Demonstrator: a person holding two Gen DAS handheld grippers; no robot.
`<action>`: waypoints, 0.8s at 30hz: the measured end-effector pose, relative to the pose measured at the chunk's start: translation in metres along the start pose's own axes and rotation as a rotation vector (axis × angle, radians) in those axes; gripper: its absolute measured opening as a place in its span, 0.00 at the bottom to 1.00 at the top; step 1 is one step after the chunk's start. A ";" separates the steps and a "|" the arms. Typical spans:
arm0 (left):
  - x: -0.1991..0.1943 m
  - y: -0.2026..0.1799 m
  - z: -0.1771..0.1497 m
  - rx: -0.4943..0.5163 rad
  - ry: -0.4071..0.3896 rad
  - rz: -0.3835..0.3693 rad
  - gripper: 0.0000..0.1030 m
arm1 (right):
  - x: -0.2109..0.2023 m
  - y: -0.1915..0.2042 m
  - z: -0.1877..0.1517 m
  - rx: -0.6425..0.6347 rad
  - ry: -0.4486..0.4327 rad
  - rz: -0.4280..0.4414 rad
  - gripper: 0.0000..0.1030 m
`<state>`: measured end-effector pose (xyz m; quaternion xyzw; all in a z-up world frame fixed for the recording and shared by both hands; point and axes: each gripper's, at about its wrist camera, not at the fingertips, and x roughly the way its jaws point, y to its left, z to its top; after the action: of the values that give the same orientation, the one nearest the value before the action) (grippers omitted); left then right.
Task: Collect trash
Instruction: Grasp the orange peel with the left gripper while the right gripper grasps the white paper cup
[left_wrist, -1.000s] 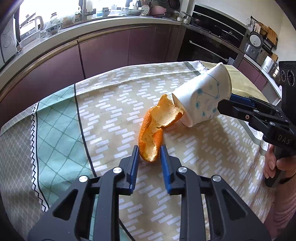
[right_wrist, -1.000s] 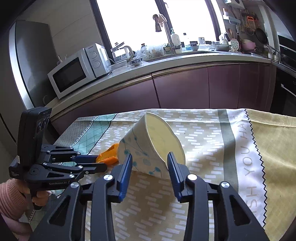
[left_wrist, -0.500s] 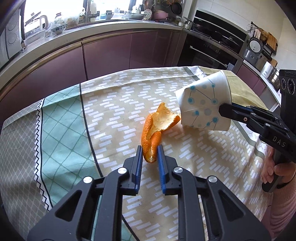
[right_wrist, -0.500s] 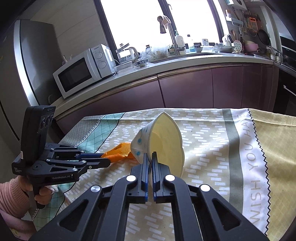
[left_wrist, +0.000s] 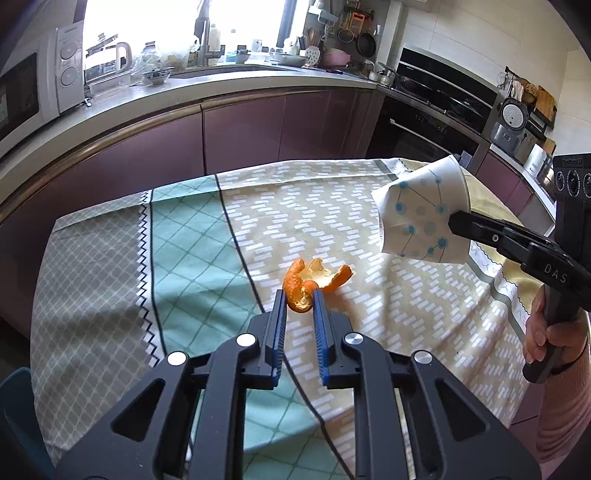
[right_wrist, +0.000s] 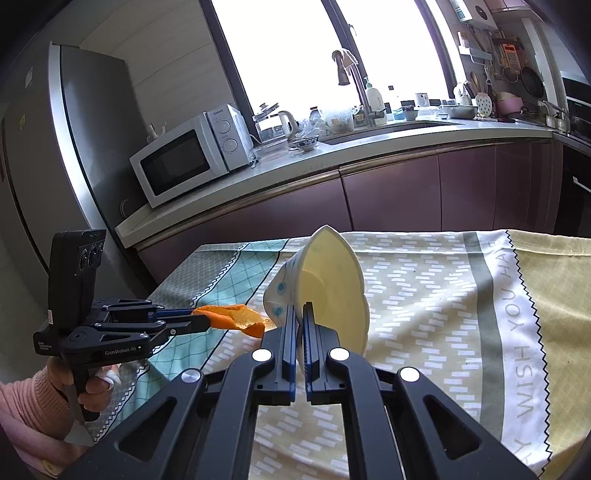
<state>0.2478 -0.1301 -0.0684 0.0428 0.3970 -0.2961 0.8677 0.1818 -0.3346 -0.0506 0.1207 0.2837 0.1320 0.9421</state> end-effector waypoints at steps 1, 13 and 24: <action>-0.006 0.004 -0.004 -0.007 -0.005 0.003 0.14 | -0.001 0.003 -0.001 0.000 0.000 0.007 0.03; -0.058 0.045 -0.058 -0.098 -0.014 0.019 0.14 | -0.001 0.042 -0.016 0.000 0.019 0.084 0.03; -0.037 0.053 -0.071 -0.083 0.045 0.040 0.26 | 0.012 0.049 -0.032 0.022 0.070 0.097 0.03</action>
<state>0.2104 -0.0469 -0.0987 0.0213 0.4276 -0.2608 0.8653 0.1644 -0.2799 -0.0674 0.1402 0.3117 0.1786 0.9226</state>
